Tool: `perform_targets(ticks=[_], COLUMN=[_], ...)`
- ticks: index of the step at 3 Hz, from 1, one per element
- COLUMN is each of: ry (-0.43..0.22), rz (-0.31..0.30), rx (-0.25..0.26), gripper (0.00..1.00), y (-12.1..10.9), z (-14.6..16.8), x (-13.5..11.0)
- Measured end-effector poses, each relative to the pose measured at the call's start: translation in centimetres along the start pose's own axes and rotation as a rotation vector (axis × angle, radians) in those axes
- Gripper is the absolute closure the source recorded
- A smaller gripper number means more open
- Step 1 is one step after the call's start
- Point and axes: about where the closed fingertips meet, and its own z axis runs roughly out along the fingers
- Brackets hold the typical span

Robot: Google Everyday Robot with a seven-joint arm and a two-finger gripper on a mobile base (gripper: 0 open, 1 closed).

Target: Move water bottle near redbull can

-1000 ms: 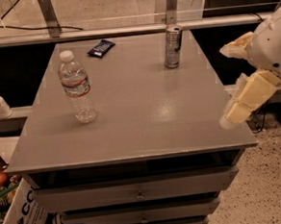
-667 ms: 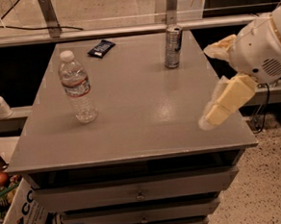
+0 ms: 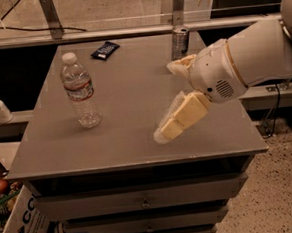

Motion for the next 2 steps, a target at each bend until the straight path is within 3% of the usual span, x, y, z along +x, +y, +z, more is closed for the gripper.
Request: perform_targets(ticks=[2], ry=[-0.016], rz=[0.013], rx=[0.006], gripper=[0.0], y=[0.31], z=[-0.05], x=[0.03])
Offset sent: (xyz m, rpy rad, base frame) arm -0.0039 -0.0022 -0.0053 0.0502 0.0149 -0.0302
